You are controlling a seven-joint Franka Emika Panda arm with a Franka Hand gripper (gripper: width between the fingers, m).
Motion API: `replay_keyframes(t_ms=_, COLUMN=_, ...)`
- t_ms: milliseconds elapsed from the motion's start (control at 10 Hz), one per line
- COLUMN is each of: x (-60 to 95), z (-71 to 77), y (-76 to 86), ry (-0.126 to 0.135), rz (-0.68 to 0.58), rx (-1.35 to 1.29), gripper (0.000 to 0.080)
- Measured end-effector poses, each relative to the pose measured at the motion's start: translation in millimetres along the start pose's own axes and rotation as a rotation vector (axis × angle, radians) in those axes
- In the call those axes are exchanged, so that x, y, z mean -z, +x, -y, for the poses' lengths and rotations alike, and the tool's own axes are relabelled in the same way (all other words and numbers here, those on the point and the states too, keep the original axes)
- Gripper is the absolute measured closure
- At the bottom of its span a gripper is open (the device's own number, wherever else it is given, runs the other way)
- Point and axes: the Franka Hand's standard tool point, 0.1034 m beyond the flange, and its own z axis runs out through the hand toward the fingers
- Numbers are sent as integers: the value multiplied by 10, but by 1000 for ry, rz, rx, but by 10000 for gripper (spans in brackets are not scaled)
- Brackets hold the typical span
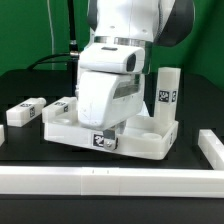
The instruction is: Assemble desk
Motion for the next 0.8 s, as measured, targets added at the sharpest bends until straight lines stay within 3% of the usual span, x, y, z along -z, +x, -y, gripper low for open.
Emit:
replay_keyframes(t_ms=400, x=-30, z=-189, y=312, ry=13, rz=-2, rx=130, gripper=734)
replay_keyframes(t_ms=800, x=-39, z=-231, y=333, ry=9, rz=-4, rx=146, gripper=734)
